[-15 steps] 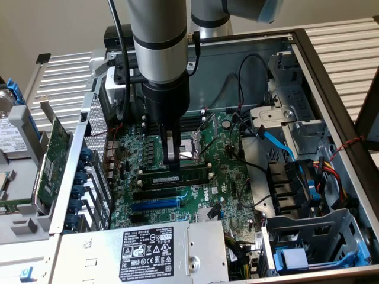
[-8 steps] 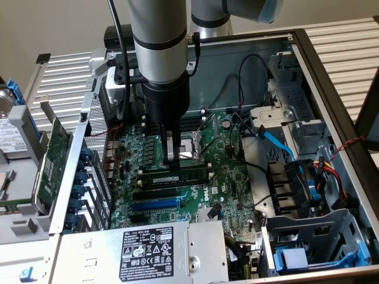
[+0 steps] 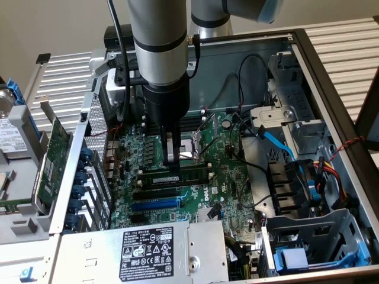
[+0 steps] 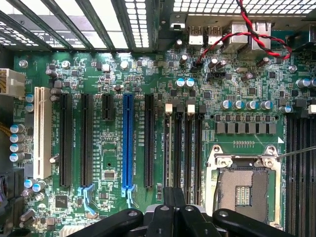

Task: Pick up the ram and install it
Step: 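Press down the ram until it locks into place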

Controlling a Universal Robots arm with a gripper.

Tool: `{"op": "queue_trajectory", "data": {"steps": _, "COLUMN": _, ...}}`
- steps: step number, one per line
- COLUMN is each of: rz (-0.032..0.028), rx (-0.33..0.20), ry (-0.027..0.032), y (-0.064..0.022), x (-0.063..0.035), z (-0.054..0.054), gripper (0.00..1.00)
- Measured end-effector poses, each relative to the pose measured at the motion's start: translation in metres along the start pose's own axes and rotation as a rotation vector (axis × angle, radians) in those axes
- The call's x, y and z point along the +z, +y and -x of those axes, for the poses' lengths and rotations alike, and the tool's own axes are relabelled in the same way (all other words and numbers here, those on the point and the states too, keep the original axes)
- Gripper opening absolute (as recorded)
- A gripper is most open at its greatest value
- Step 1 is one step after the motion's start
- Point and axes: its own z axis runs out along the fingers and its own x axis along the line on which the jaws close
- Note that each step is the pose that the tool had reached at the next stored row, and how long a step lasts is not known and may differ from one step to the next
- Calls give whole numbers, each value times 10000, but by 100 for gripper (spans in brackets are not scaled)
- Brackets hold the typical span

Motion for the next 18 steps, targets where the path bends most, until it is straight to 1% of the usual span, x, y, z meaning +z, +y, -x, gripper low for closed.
{"op": "queue_trajectory", "data": {"steps": 18, "rz": 4, "rx": 5, "ry": 1, "y": 0, "x": 14, "z": -12, "gripper": 11}}
